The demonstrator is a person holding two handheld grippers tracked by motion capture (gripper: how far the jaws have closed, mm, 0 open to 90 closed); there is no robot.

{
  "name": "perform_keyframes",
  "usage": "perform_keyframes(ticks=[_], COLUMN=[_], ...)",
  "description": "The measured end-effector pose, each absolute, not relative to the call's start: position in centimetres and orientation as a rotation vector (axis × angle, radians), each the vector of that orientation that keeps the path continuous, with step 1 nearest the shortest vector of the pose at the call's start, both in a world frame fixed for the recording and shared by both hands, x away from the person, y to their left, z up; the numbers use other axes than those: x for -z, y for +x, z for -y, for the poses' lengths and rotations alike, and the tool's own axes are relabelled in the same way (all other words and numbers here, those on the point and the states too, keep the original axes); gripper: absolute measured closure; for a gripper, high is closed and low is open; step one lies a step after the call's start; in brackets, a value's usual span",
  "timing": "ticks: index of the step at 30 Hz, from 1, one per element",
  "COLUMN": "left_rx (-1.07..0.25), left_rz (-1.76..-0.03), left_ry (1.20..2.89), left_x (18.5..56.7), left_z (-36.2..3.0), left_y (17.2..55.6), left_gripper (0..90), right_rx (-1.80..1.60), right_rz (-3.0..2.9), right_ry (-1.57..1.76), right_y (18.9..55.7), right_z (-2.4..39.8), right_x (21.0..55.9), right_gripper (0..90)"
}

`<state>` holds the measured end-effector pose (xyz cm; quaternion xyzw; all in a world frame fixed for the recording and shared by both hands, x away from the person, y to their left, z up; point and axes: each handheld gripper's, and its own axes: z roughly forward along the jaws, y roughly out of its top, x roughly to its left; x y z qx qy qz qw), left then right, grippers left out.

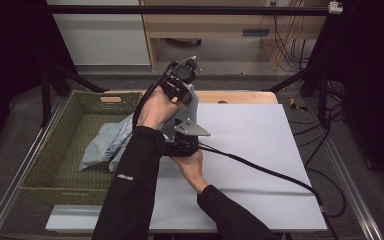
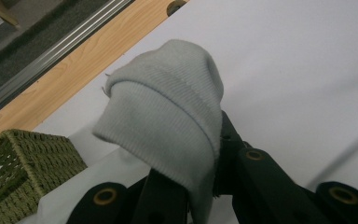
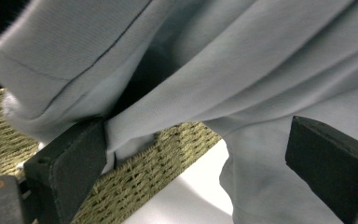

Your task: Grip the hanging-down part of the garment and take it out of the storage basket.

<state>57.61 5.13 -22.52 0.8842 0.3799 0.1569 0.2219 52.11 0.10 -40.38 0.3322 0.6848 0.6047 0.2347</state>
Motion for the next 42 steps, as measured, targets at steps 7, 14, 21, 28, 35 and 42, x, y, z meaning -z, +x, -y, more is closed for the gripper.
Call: perform_keyframes(ticks=[7,14,21,28,35,42], left_rx=[-0.433,-0.434,-0.436,-0.436,-0.451,-0.453], left_rz=[-1.057,-1.053,-1.062,-1.059,-1.06,-1.056], left_ry=[2.435,2.443,2.451,2.437,2.435,2.442], left_x=[22.5,22.6,22.9,22.7,22.2,22.2], left_z=[-5.5,-5.6,-5.8,-5.7,-5.8,-5.4], left_y=[57.6,57.5,57.6,57.6,57.5,57.5], left_gripper=[84.2,84.2,84.2,84.2,84.3,84.2], right_rx=[-1.7,-1.714,-1.702,-1.665,-1.662,-1.71], right_rz=[-1.876,-1.923,-1.954,-1.996,-2.007,-1.988], right_ry=[0.941,0.956,0.919,0.892,0.833,0.749], right_y=[52.7,53.4,53.1,52.8,51.0,48.9], right_z=[-1.0,-1.2,-1.3,-0.6,1.1,3.6], right_x=[40.4,40.5,40.3,39.9,39.3,38.4], right_gripper=[15.8,37.9,83.2,86.4,86.7,86.9])
